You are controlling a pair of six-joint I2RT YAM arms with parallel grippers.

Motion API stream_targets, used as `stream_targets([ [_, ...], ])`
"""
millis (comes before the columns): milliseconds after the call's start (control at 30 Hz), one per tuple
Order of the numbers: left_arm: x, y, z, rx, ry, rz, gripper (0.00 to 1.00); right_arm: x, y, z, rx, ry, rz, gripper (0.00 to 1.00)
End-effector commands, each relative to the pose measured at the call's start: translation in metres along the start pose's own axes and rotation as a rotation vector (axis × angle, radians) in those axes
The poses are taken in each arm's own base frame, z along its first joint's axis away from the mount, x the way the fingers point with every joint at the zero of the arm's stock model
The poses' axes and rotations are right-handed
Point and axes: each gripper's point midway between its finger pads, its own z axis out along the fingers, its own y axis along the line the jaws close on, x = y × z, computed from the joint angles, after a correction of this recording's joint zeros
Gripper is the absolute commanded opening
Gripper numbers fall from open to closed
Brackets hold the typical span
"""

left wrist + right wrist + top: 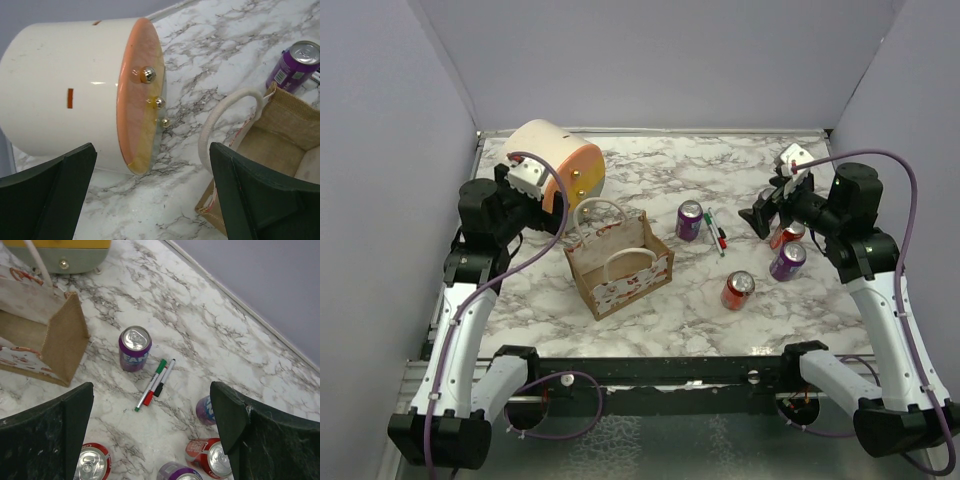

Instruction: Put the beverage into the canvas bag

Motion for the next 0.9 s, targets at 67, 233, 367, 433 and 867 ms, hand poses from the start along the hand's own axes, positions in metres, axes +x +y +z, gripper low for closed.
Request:
stream_targets([
  [67,0.025,-0.032,0.021,0.217,0.1,-0.004,0.97,-0.009,0.012,0.001,-0.095,-0.025,-0.021,0.99],
  [233,0.048,-0.051,0.034,0.336,0.192,-0.01,0.86,-0.004,0.014,0.004,-0.105,-0.021,-0.01,1.0],
  [367,0.057,-0.061,0.046,0.373,0.239,0.002,0.65,-0.003,0.015,0.004,-0.109,-0.02,-0.006,0.99],
  [433,0.059,-0.066,0.052,0.394,0.253,0.024,0.51,-0.001,0.014,0.004,-0.104,-0.014,-0.005,0.99],
  [867,0.072,-0.114,0.09,0.703,0.399,0.292,0.17,0.037,0.023,0.023,-0.163,0.034,-0.004,1.0],
])
